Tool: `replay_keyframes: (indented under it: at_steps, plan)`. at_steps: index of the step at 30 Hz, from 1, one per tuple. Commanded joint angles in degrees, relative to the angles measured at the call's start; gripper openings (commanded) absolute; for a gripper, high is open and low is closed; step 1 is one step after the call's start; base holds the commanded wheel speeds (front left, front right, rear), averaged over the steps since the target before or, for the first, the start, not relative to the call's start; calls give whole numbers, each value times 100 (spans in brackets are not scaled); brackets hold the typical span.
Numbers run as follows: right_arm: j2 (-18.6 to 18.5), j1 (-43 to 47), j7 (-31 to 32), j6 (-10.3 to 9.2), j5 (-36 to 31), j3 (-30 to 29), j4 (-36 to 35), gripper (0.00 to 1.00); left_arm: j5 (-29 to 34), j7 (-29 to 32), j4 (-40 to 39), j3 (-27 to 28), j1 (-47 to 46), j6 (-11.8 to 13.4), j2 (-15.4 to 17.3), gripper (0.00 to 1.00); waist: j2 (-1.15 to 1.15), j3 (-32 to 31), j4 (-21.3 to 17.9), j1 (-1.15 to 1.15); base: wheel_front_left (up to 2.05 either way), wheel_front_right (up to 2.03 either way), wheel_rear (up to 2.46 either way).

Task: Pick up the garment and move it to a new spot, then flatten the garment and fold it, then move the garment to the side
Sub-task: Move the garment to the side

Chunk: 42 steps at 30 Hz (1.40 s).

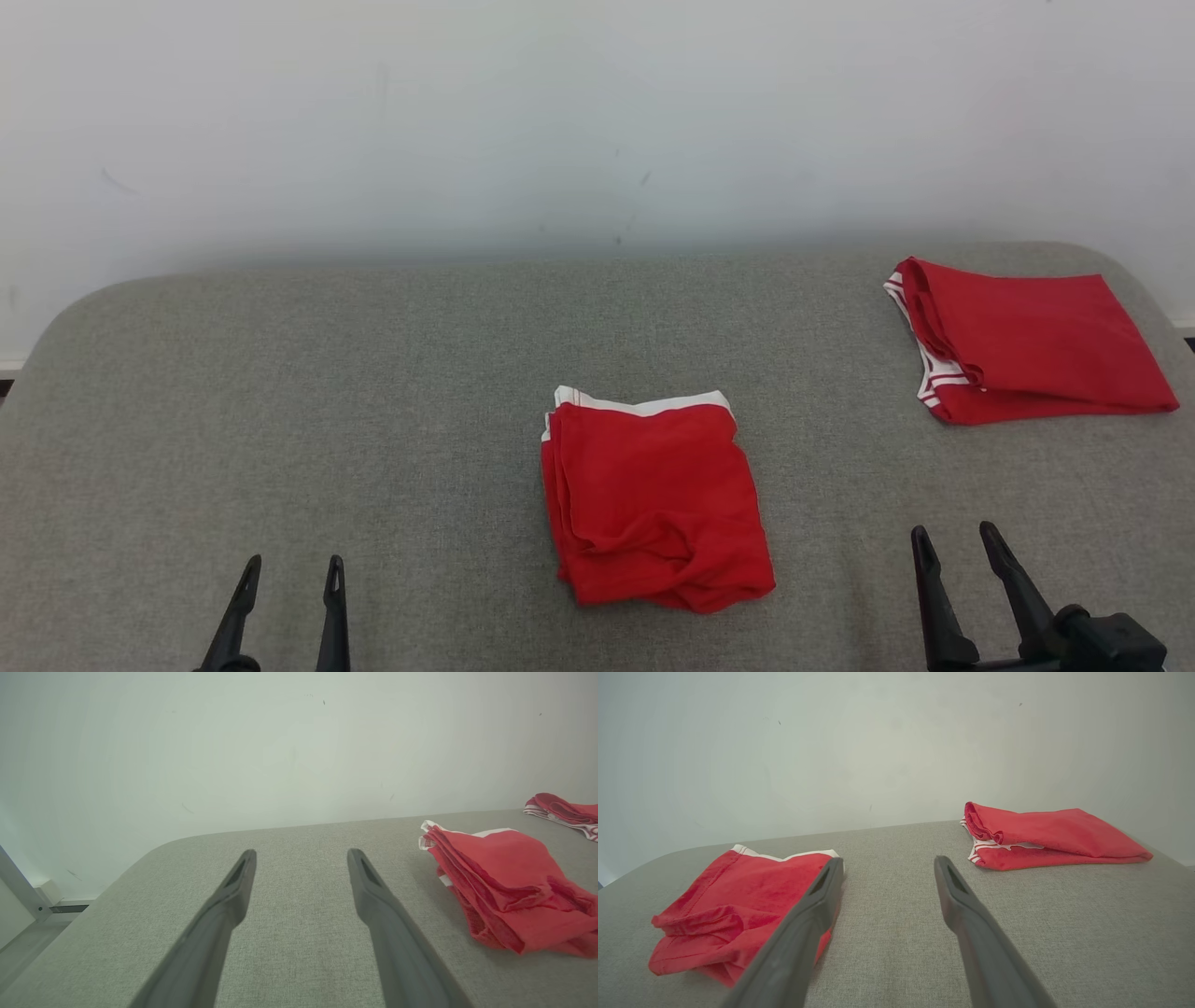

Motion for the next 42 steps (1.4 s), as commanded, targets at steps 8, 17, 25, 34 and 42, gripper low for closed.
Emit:
replay_keyframes:
  at_steps: [8, 17, 25, 34, 42]
  plan:
    - [23, -15, -7, -17, -46, 25, 29, 100, 12, -18, 39, -18, 57, 27, 16, 100, 0, -13, -15, 0, 0, 0, 0]
    - [5, 5, -7, -17, -56, 12, 37, 100, -2, -18, 49, -33, 36, 39, 10, 100, 0, -18, 14, 0, 0, 0, 0]
    - [43, 16, -7, -17, -47, -5, 58, 100, -1, -18, 70, -47, -9, 34, 23, 100, 0, -26, 95, 0, 0, 0, 0]
    - [-10, -234, -7, -17, -19, 116, 135, 100, 7, -18, 92, -65, -15, 52, 39, 100, 0, -78, 378, 0, 0, 0, 0]
    - [-244, -1055, 45, -17, 6, 333, 804, 100, 10, -18, 119, -102, -82, 63, 54, 100, 0, -68, 680, 0, 0, 0, 0]
